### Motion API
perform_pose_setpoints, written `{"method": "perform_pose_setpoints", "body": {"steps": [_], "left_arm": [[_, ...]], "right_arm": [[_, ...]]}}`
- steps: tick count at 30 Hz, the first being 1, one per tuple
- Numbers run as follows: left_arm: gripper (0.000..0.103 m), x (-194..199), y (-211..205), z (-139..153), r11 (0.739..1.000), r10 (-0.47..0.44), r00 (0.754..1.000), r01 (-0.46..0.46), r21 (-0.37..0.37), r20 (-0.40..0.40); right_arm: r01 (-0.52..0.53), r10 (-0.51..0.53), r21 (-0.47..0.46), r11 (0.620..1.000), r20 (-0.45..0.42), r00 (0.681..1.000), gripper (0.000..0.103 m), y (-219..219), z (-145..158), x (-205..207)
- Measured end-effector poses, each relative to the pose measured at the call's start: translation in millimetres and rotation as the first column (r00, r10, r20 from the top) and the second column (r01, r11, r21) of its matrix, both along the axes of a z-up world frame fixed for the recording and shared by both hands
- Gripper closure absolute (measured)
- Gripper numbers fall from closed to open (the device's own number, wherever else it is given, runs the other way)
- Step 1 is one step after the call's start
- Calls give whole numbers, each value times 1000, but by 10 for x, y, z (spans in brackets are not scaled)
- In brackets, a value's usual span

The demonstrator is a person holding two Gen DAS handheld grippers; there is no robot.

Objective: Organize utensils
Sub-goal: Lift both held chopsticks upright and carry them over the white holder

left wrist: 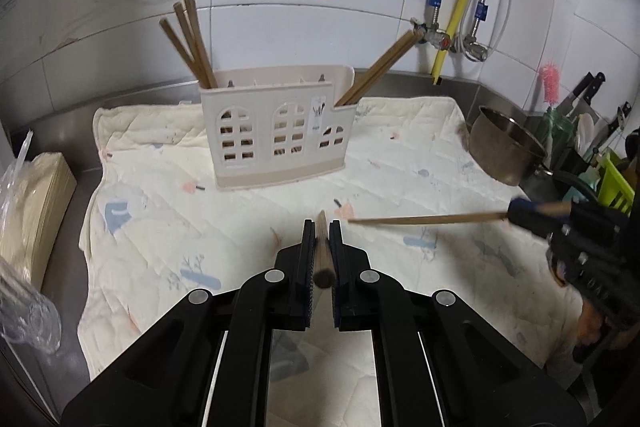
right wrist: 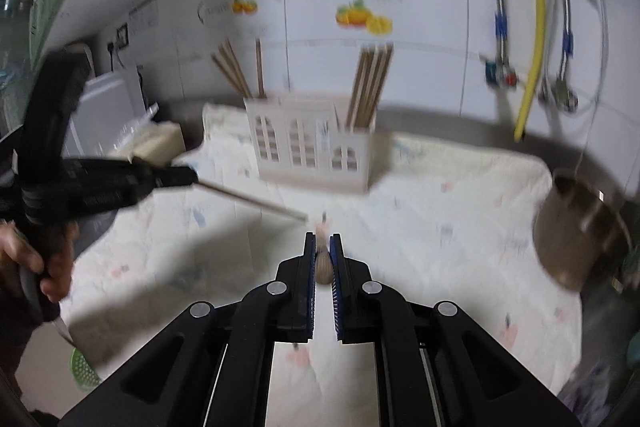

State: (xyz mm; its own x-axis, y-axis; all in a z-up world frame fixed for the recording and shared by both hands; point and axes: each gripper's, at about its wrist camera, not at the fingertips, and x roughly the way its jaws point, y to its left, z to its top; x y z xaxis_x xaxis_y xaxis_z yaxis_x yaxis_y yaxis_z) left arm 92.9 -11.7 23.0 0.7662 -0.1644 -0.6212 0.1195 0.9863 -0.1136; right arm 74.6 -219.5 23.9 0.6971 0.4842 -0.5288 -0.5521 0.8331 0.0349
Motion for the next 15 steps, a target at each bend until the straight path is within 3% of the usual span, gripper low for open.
{"method": "perform_pose_setpoints", "body": {"steps": [15], "left_arm": [[97,438,129,611,999,-37,997,34,42,64]], "right_arm": [[-103,100,27,994,77,992,96,252,1002,686]]}}
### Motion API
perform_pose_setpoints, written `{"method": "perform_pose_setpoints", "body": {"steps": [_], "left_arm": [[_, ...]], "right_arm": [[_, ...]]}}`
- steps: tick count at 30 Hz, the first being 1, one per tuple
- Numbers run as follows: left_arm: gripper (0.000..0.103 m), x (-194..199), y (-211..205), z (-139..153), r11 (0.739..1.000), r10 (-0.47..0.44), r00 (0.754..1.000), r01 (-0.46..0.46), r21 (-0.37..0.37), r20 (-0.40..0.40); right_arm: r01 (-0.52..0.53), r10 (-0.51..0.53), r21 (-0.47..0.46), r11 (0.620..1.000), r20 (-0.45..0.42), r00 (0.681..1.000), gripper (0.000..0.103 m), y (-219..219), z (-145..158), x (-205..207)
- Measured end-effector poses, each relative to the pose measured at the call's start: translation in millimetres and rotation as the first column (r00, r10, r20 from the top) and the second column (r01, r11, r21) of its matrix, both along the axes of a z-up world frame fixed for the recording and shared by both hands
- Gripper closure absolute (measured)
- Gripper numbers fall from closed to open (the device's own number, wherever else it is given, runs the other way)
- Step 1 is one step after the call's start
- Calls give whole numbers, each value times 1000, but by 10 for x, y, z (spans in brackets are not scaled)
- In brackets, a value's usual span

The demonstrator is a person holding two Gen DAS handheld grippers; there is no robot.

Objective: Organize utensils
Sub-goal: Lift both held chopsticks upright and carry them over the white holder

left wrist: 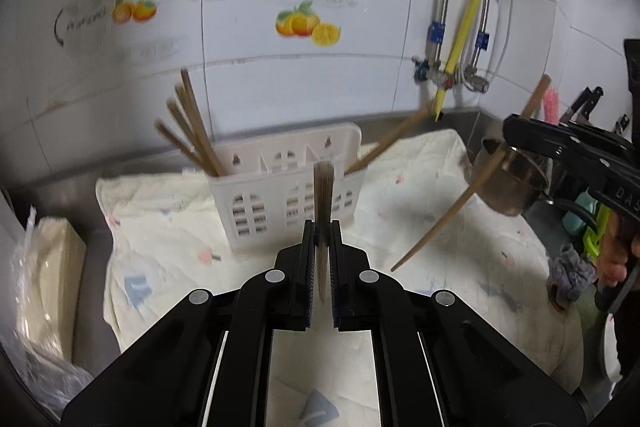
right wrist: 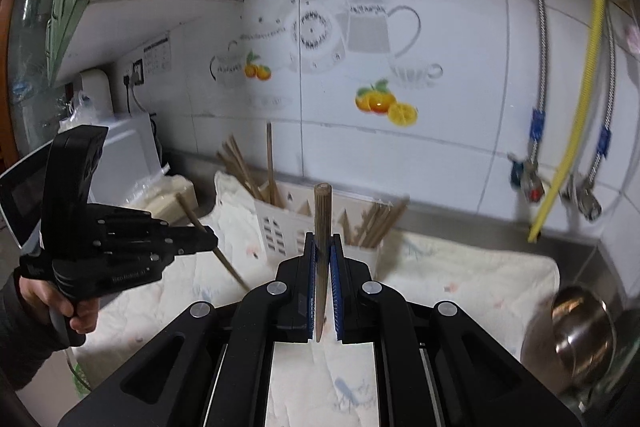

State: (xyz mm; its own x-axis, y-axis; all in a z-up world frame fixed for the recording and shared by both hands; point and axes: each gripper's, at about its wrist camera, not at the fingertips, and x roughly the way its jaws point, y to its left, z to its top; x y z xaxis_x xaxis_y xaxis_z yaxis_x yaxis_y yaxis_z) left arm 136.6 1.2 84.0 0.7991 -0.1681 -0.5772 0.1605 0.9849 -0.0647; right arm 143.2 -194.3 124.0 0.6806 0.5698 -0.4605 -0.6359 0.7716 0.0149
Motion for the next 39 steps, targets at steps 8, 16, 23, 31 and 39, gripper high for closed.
{"method": "perform_pose_setpoints", "body": {"steps": [8,16,23,31,39], "left_arm": [[98,126,64,568,1000,0,996,-3,27,93],[98,395,185,1044,998,45,982,-51,32,182],[98,667,251,1166,993,94,972,-106,47,217],[98,888,378,869,991,127,981,-133,34,147],[98,958,474,583,993,116,990,-117,3,80]], "right_arm": [[-53,53,20,998,3,999,96,160,356,253],[-56,55,29,998,23,998,96,261,573,445],[-38,36,45,998,49,998,96,307,715,608],[6,-9,42,999,68,998,96,360,775,834],[43,-42,-1,999,72,996,96,479,626,1003]]}}
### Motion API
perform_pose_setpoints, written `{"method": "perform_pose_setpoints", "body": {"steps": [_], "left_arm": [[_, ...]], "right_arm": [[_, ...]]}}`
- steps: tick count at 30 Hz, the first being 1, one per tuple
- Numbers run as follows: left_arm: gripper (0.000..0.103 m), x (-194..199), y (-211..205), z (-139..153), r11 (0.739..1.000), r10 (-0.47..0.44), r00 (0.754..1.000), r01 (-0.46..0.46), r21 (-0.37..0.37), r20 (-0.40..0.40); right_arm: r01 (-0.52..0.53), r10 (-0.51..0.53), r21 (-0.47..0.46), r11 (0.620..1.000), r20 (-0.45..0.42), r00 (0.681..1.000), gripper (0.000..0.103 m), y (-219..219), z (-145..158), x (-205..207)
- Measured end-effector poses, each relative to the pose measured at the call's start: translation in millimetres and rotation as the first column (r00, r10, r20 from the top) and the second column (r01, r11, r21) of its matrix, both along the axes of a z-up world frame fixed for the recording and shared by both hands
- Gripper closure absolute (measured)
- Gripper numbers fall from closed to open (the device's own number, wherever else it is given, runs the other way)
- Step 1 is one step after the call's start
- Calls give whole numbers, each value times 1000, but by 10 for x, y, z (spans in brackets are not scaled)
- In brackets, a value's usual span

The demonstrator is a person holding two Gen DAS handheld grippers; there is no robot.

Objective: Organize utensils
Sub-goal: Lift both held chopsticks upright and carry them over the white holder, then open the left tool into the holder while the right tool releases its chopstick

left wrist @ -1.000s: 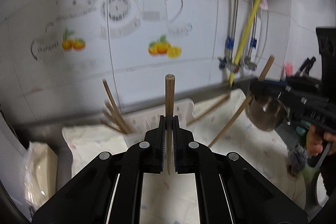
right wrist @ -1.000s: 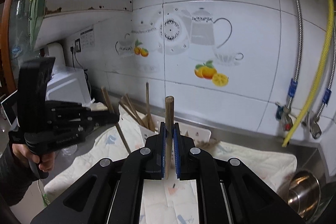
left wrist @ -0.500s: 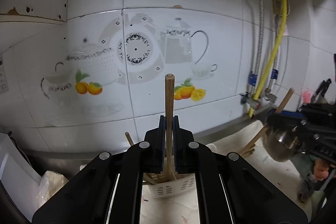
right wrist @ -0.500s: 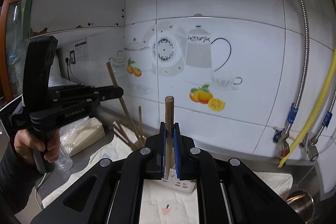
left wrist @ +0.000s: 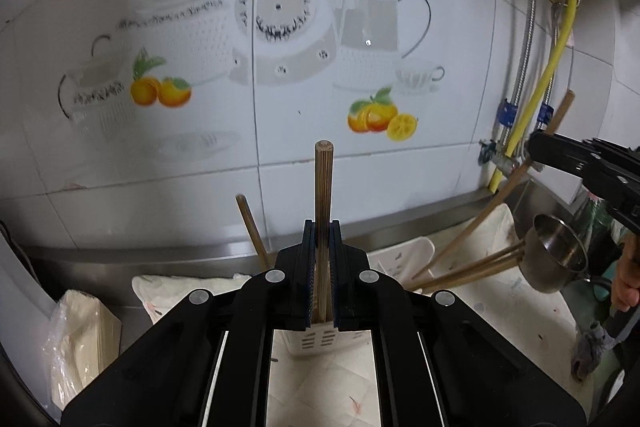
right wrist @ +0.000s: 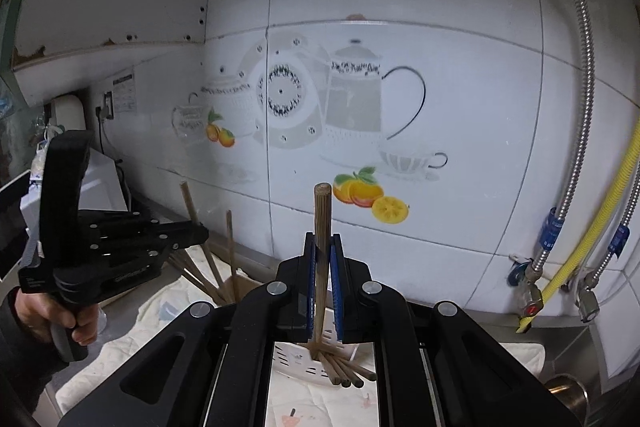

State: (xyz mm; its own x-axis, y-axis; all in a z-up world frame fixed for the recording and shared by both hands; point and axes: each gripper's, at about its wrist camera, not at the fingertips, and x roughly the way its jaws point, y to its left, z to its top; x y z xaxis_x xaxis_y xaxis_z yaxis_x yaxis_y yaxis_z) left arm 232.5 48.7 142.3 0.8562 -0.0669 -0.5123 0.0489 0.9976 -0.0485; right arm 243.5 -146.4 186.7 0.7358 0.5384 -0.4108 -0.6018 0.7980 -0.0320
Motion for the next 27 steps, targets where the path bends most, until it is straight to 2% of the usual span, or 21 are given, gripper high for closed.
{"method": "perform_pose_setpoints", "body": {"steps": [13,27], "left_arm": [[97,22,42,-149,1000,-9,999,8,-29,-45],[95,16,43,-158,999,-8,998,6,-41,-55]], "right_arm": [[19,-21,-35,999,-62,998,96,64,-288,170],[7,-12,-60,998,-96,995,96,147,-451,239]]}}
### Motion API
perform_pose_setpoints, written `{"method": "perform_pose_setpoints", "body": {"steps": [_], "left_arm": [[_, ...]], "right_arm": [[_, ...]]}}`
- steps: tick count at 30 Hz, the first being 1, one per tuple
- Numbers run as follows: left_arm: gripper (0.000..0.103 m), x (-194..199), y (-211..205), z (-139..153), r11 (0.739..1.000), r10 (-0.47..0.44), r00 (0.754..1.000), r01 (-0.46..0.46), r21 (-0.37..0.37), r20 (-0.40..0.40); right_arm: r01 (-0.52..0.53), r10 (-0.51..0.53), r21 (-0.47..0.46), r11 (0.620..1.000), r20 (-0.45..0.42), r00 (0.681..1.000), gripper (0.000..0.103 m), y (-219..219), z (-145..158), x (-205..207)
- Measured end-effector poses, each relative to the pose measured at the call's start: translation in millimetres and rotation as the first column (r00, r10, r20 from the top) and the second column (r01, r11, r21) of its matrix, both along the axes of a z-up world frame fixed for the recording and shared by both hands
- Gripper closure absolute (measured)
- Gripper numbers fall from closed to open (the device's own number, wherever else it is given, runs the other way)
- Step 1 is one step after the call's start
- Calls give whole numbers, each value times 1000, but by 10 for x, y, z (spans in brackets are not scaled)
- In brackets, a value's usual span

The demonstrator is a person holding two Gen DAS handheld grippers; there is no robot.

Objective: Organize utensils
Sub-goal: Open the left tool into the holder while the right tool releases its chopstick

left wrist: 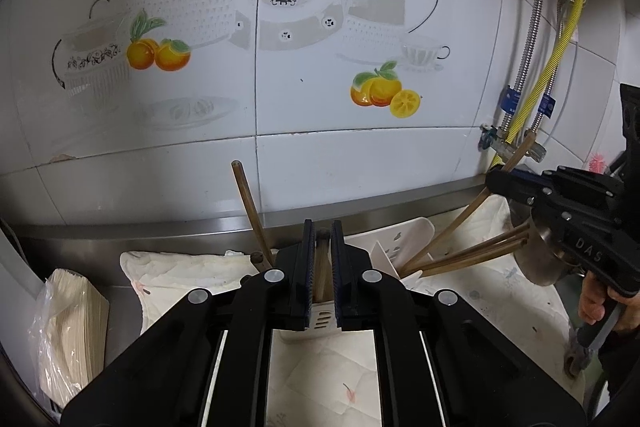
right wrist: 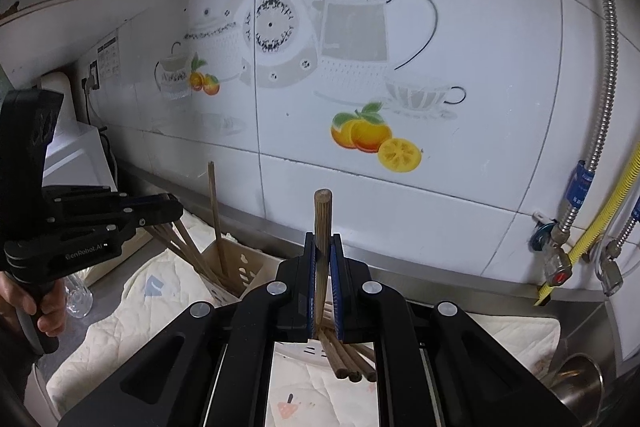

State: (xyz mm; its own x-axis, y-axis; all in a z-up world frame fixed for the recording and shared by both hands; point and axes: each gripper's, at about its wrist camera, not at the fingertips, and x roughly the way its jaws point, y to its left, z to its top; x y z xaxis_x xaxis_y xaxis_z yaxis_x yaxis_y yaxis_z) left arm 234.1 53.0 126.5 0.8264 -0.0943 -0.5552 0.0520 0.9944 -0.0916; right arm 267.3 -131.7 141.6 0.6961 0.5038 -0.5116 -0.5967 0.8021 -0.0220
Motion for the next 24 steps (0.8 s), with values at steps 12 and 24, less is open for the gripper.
{"method": "perform_pose_setpoints", "body": {"steps": [12,24], "left_arm": [[66,-81,36,20,1000,17,1000,-17,-5,17],[38,-358,-10,59,1000,19,998,-20,16,56]], "right_arm": [[0,0,-10,1000,2,1000,96,26,-29,-27],[10,-10,-2,1000,31,999,83,-73,62,-167]]}}
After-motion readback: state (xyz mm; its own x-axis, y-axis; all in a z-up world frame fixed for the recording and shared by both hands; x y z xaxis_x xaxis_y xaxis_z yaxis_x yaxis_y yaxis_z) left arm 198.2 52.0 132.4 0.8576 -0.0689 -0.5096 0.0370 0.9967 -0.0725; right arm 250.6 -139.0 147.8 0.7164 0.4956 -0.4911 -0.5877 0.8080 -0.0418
